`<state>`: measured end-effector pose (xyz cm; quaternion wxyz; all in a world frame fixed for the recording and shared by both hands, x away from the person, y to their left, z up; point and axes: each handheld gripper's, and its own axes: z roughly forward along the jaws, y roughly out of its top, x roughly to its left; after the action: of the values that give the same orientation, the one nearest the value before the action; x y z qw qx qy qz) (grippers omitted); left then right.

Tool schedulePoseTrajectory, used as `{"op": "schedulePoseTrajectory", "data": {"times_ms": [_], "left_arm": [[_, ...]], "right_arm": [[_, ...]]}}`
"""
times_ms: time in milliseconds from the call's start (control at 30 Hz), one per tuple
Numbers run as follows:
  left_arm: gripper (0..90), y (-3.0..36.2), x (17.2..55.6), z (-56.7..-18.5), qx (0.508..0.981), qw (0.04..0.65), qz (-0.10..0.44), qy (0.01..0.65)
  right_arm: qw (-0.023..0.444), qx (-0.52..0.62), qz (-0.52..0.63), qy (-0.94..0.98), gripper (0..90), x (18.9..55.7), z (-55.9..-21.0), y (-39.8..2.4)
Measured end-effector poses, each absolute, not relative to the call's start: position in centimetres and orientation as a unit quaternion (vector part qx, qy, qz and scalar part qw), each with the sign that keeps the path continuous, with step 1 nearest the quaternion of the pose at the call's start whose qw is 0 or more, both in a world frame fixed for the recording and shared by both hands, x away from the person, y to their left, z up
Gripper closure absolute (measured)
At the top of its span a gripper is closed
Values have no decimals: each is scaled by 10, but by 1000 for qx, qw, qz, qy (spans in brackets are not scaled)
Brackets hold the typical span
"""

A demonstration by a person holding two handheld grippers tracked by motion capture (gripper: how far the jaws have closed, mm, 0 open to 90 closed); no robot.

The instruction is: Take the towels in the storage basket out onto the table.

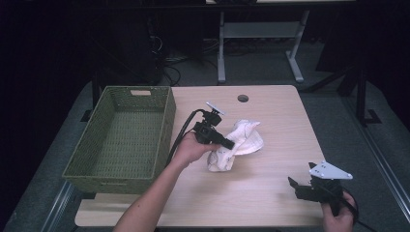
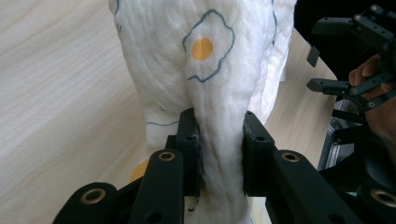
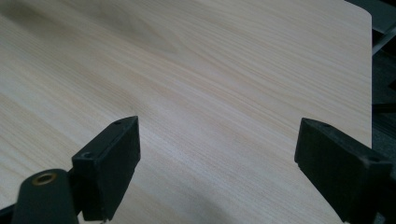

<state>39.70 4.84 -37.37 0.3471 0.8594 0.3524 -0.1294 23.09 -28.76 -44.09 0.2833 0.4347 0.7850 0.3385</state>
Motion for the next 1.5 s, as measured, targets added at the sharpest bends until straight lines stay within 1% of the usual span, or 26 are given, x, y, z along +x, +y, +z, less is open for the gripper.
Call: {"op": "schedulePoseTrajectory", "data": {"times_ms": [300, 433, 800, 933, 967, 1100, 1367, 1500], "left_arm": [[725, 44, 397, -389, 855, 350, -131, 360], [722, 40, 397, -396, 858, 342, -126, 363], [700, 31, 399, -405, 846, 353, -115, 384], [661, 28, 399, -407, 843, 355, -112, 389], [606, 28, 399, -407, 845, 352, -112, 387], [588, 28, 399, -408, 838, 362, -118, 392], [549, 29, 395, -406, 838, 366, -103, 391], [504, 34, 391, -404, 843, 367, -101, 381]], "right_arm": [[283, 434, 337, 786, 139, 231, -442, -286], [283, 433, 338, 786, 139, 231, -442, -286], [281, 434, 338, 787, 139, 231, -442, -286], [280, 435, 338, 787, 139, 232, -443, -285], [280, 434, 338, 787, 139, 231, -443, -285], [280, 433, 338, 787, 139, 231, -443, -285], [280, 432, 338, 788, 139, 231, -443, -286], [281, 432, 337, 788, 139, 232, -443, -287]]}}
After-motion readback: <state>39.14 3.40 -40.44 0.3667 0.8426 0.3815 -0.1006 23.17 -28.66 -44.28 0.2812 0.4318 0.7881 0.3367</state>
